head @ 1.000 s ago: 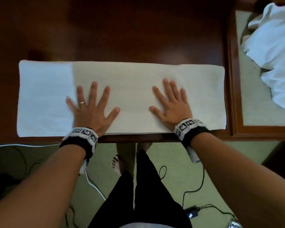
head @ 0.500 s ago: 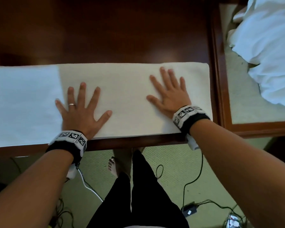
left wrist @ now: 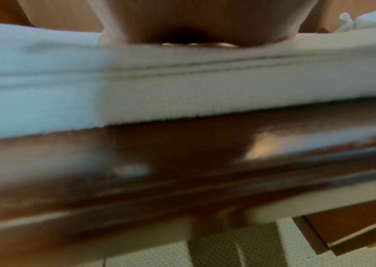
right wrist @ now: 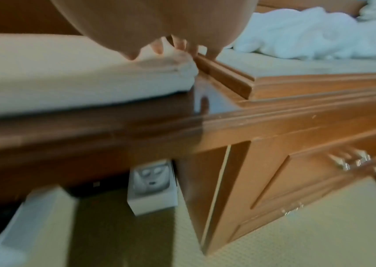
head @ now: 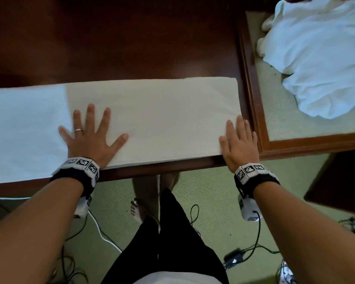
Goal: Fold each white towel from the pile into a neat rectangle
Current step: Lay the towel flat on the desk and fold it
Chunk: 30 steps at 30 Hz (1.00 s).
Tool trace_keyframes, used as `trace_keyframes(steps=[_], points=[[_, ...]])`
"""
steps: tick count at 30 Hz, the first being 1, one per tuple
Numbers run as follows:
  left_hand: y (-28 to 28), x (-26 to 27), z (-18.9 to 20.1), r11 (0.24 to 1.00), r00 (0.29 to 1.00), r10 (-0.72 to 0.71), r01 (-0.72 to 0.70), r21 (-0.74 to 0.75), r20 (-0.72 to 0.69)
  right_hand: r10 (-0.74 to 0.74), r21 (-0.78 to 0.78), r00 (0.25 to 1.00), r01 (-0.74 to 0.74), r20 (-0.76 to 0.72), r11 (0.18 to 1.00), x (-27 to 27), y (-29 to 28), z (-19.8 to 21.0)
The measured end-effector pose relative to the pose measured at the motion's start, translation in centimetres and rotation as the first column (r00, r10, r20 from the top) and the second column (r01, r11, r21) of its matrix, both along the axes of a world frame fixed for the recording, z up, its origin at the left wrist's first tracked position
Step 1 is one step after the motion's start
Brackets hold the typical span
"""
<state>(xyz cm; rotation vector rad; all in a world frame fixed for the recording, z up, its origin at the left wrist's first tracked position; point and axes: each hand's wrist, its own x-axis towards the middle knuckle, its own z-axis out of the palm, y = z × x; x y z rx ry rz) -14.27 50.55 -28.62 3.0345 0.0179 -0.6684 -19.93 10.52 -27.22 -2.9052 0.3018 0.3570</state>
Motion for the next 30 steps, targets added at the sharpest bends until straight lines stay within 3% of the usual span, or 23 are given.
trace_keyframes(steps=[3, 9, 13, 16, 20, 25, 30], points=[[-0.2, -0.3, 0.4, 1.0, 1.0, 0.007, -0.007, -0.015, -0.005, -0.226, 0.159, 0.967, 0.206, 0.115, 0.966, 2.0, -0.4, 1.1], [0.1, -1.4, 0.6, 0.999, 0.999, -0.032, 0.032, -0.027, 0.03, -0.48, 0.226, 0.856, 0.515, -0.195, 0.827, 6.4, -0.3, 2.4], [-0.1, -1.1, 0.9, 1.0, 1.0, -0.008, 0.008, -0.02, 0.004, -0.509, 0.344, 0.785, 0.615, -0.353, 0.71, 7.8, -0.9, 2.3], [-0.4, -0.6, 2.0, 0.998, 1.0, 0.013, -0.013, -0.062, 0.012, -0.444, 0.375, 0.826, 0.557, -0.349, 0.741, 9.8, -1.4, 3.2], [-0.8, 1.1, 3.7, 0.991, 0.999, 0.02, -0.016, -0.132, 0.031, -0.378, 0.36, 0.92, 0.389, -0.103, 0.848, 17.1, -2.6, 7.8], [-0.4, 2.6, 4.4, 0.992, 0.993, -0.099, 0.093, -0.09, -0.062, -0.169, 0.087, 0.954, 0.152, 0.249, 0.985, 26.5, -4.1, 15.1], [-0.4, 2.4, 4.3, 0.953, 0.954, -0.3, 0.298, -0.05, -0.029, 0.059, -0.107, 0.911, -0.016, 0.409, 0.994, 29.5, -3.1, 18.1]])
